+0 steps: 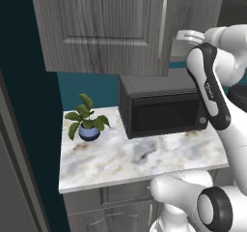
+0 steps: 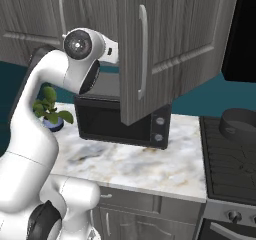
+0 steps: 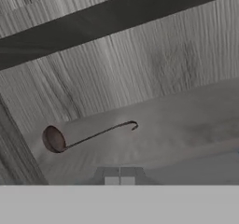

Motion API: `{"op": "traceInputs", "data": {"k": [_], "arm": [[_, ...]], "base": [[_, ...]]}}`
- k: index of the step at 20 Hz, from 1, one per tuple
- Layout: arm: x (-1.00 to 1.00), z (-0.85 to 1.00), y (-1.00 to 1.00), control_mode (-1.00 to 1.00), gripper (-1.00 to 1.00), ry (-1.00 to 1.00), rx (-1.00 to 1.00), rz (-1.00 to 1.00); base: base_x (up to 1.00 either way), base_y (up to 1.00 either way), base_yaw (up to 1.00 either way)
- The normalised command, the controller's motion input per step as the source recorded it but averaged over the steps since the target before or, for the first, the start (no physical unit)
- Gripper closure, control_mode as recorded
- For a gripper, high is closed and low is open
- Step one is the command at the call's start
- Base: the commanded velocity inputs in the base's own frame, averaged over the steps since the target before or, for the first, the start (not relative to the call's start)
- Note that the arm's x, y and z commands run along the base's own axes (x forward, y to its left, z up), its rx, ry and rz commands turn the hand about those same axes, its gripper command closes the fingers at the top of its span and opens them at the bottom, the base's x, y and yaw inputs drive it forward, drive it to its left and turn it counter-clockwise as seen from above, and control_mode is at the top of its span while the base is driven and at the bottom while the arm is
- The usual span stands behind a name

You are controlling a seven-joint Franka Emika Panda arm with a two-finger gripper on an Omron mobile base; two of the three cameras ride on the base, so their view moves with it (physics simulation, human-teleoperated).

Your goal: Open the cabinet and move the ladle to the pot. Then close the cabinet.

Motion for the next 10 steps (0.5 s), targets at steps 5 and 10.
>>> {"op": "traceInputs", "data": {"k": [5,10], "arm": [[0.11,0.0,-0.02,-1.0,1.0,0.0,0.12,0.05],[0.18,-0.04,0.0,-1.0,1.0,0.0,0.1,0.09]], "base": [[0.0,0.0,0.0],[0.0,0.0,0.0]]}}
